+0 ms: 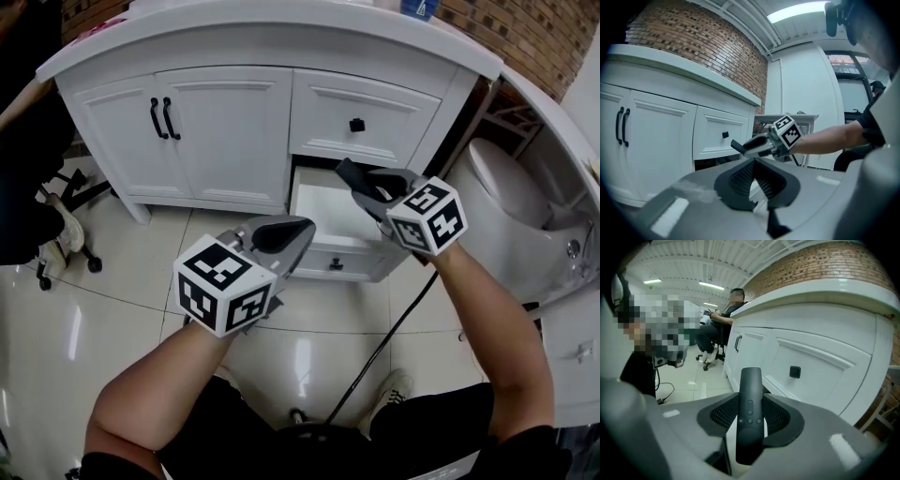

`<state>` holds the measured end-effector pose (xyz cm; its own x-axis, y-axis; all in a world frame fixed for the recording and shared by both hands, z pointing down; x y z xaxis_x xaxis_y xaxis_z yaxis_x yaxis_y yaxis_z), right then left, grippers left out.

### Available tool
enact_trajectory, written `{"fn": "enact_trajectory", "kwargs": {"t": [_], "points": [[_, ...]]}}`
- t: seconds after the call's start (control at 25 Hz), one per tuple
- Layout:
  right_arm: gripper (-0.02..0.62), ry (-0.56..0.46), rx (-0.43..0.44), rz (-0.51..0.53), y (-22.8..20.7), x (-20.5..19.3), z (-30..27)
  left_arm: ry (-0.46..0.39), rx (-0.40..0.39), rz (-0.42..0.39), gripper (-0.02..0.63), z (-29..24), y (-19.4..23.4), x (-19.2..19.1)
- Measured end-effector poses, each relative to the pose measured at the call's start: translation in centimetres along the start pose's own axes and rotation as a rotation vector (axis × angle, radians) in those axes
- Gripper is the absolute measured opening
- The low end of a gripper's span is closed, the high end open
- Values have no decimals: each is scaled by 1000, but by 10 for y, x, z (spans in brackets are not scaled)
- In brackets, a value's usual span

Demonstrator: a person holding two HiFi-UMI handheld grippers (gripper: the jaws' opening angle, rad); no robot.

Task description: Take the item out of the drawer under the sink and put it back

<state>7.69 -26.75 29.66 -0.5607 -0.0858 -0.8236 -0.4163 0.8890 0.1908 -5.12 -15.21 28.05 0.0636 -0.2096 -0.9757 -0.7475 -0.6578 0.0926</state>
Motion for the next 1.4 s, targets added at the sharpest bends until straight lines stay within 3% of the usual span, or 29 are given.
{"fn": "enact_trajectory", "kwargs": {"t": [0.88, 1.24, 1.4], "points": [[164, -353, 50, -169, 110, 29, 145, -80, 0, -72, 6, 34, -41, 20], [164, -376, 50, -240, 121, 16, 155, -87, -12, -70, 6, 34, -41, 22], [164, -323, 58, -248, 131, 10, 147, -86, -23, -75, 6, 35, -44, 22]]}}
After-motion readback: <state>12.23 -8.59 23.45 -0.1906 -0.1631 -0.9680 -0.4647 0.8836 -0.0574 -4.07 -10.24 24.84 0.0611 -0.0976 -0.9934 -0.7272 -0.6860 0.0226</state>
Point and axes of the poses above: the fingertips, and each gripper's own axes: z backward along the fingers, y to its left, x out of its top, the point moved 4 cm from there along z, backward along the fingers, and after that the axes turned 8 degrees about x, right-handed, at the moved point
